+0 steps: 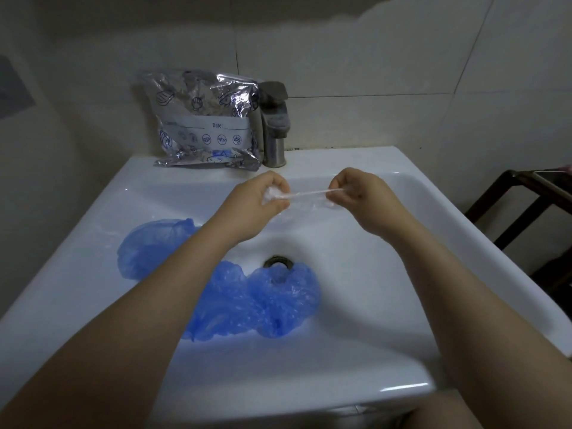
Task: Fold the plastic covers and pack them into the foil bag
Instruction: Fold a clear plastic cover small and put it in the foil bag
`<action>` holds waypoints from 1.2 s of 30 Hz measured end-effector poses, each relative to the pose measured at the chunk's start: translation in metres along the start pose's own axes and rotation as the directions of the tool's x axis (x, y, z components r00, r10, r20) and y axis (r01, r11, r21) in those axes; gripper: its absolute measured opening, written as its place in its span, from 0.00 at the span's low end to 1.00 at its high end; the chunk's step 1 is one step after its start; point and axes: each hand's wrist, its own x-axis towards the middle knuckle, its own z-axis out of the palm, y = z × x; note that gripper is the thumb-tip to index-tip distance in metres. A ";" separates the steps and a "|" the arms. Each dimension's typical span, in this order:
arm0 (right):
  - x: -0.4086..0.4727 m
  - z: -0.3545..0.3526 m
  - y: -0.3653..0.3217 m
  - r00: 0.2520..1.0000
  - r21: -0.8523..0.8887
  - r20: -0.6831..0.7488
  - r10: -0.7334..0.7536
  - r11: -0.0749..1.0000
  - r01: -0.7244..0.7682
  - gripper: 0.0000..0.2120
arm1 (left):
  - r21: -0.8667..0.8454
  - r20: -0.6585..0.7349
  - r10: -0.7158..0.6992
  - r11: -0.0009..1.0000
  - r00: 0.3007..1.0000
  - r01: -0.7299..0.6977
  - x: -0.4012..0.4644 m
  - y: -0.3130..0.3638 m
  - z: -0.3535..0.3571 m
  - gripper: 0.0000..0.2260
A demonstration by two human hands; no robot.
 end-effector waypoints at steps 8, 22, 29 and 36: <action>-0.003 -0.009 0.009 0.973 0.632 0.216 0.077 0.748 -0.200 0.08 | -0.035 0.099 0.070 0.997 0.993 -0.067 0.001 -0.007 -0.007 0.01; 0.000 0.015 -0.002 0.971 0.629 0.144 0.190 0.740 -0.238 0.15 | -0.318 0.129 -0.145 0.931 0.981 0.180 -0.002 0.006 -0.001 0.09; -0.006 0.009 -0.005 0.979 0.422 0.188 0.084 0.893 -0.158 0.07 | -0.329 0.115 -0.258 0.901 0.959 0.281 -0.001 0.006 0.006 0.15; -0.004 0.004 -0.008 1.000 0.101 0.018 0.001 0.995 -0.003 0.09 | -0.339 0.225 -0.159 0.912 0.961 0.230 -0.003 0.006 -0.004 0.12</action>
